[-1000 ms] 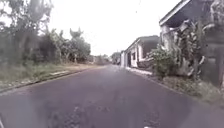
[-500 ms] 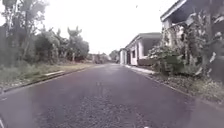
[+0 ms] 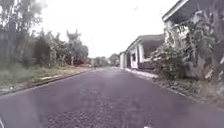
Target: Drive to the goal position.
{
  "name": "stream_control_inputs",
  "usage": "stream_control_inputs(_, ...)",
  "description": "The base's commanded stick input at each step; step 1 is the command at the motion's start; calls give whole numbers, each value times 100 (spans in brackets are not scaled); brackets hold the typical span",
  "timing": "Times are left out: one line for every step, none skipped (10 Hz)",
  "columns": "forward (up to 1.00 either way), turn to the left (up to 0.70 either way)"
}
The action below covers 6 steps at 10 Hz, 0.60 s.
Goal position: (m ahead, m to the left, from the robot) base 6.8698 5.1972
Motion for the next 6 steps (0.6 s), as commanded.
stream_control_inputs(85,0)
stream_control_inputs(85,0)
stream_control_inputs(85,0)
stream_control_inputs(85,0)
stream_control_inputs(85,0)
stream_control_inputs(85,0)
